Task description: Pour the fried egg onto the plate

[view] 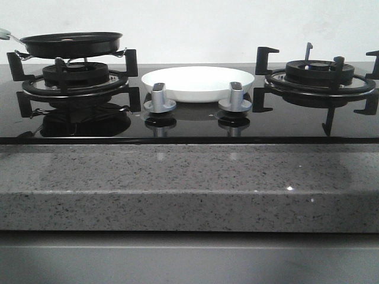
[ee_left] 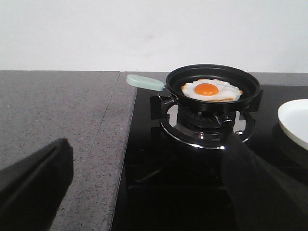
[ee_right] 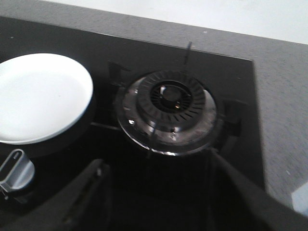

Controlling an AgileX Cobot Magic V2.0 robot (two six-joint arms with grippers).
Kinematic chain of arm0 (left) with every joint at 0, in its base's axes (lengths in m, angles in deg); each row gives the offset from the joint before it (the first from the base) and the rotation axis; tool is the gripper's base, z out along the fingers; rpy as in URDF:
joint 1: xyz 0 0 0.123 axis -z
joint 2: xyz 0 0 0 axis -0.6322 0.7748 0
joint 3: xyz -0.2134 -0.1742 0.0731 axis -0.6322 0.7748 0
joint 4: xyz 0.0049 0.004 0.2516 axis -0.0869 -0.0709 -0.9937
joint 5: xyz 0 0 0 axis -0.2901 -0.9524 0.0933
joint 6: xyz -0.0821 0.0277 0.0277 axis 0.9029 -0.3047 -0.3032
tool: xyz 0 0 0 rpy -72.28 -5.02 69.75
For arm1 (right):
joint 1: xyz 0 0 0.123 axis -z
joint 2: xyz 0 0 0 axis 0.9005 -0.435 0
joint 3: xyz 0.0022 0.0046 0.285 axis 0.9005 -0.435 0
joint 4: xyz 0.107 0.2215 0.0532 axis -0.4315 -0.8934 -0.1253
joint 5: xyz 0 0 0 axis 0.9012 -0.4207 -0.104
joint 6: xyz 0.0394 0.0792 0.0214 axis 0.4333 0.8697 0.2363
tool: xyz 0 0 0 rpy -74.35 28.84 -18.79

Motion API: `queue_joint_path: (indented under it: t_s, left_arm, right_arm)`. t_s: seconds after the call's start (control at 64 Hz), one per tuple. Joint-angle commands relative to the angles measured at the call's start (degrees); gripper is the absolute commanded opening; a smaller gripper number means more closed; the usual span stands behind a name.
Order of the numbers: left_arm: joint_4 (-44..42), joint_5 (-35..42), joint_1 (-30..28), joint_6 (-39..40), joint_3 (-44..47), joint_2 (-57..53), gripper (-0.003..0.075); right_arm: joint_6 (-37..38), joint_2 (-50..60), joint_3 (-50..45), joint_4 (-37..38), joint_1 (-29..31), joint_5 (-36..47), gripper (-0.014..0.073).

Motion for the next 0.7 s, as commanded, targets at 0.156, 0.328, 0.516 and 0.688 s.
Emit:
queue_joint_path:
  t_s: [0.156,0.328,0.516,0.688]
  left_arm:
    - [0.03,4.97,-0.13,0.58,-2.16,0.69,0.0618]
    - [0.03,4.97,-0.13,0.58,-2.16,0.69,0.0618]
    - [0.03,4.97,-0.13,0.58,-2.16,0.69,0.0618]
    - [0.03,4.97,-0.13,0.58,-2.16,0.69,0.0618]
  right_arm:
    - [-5.67,-17.27,20.55,-2.34,-4.13,-7.99,0.032]
    - [-13.86,-30.84,36.78,-9.78,-4.07,-21.38,0.032]
    - [-16.55,-44.59,53.85,-13.24,-4.07,-32.0,0.032]
    - [-16.55,-55.31,66.08,-14.0,-4.07,-39.97,0.0319]
